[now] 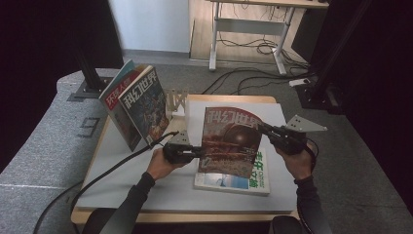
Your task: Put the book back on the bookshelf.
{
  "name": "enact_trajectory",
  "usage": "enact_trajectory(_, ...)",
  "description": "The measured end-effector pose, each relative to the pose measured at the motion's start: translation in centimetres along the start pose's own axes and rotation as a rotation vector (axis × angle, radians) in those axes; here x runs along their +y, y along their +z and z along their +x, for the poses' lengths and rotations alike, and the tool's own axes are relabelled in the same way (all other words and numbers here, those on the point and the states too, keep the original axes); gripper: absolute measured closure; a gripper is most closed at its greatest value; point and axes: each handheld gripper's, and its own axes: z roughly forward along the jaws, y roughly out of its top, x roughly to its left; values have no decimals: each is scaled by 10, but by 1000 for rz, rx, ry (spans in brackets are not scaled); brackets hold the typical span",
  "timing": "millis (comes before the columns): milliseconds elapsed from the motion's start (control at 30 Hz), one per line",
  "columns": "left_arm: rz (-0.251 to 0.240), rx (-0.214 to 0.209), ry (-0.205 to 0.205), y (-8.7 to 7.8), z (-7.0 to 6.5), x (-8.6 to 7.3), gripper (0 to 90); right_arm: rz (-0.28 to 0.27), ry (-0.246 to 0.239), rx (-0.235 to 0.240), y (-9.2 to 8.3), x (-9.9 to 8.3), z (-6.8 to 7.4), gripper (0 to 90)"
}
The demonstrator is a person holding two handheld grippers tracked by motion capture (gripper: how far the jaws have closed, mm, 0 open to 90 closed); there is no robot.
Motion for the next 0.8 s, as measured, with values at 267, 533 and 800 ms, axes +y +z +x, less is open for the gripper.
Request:
enact_trajectory(267,-8,-5,-5,3,0,10,735,-6,-26,9,-1,2,5,832)
enact_trajectory(533,-35,-1,-27,0,1,23,731,-6,-18,17,-1,2,4,830)
enact_trajectory(800,-45,24,-9,-12,1,56,731,-4,-8,27,-2,2,3,825)
